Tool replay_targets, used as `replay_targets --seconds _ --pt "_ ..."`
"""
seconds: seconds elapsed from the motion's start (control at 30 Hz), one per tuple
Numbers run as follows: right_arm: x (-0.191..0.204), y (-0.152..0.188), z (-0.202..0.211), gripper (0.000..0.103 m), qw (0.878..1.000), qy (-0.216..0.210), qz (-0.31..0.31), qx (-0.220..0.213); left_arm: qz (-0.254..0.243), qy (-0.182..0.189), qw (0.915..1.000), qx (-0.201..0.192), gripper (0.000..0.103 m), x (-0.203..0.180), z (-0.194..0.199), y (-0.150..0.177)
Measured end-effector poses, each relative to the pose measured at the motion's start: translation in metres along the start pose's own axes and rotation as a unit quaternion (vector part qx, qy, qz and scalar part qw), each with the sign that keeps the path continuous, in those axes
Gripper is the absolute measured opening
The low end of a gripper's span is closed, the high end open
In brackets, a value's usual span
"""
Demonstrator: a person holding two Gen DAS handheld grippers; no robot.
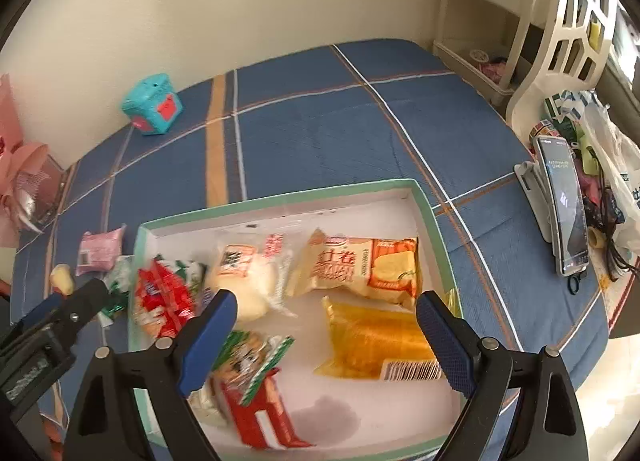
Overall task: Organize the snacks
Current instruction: 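Withdraw both open tools from the tray toward the green foil and red patterned packs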
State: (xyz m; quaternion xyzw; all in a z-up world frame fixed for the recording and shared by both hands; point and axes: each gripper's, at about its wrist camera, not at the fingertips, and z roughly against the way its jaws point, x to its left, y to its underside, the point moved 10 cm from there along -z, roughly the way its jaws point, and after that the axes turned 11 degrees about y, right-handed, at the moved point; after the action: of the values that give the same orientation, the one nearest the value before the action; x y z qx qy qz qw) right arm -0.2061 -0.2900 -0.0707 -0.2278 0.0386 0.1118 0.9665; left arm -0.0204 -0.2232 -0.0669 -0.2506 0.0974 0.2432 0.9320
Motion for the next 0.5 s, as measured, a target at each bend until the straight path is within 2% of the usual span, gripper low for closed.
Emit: replay_targets --seconds 0.3,0.5 --pt "0.017 0.011 0.030 0.093 0.999 -0.017 0.014 -0.026 0.003 -0.032 0.9995 -0.006 0.085 0.019 0.019 0.018" --pt "0.024 0.024 0.035 0.093 0.999 -0.023 0.027 -0.024 0.011 -0.035 0.9992 -0.017 0.085 0.026 0.032 0.024"
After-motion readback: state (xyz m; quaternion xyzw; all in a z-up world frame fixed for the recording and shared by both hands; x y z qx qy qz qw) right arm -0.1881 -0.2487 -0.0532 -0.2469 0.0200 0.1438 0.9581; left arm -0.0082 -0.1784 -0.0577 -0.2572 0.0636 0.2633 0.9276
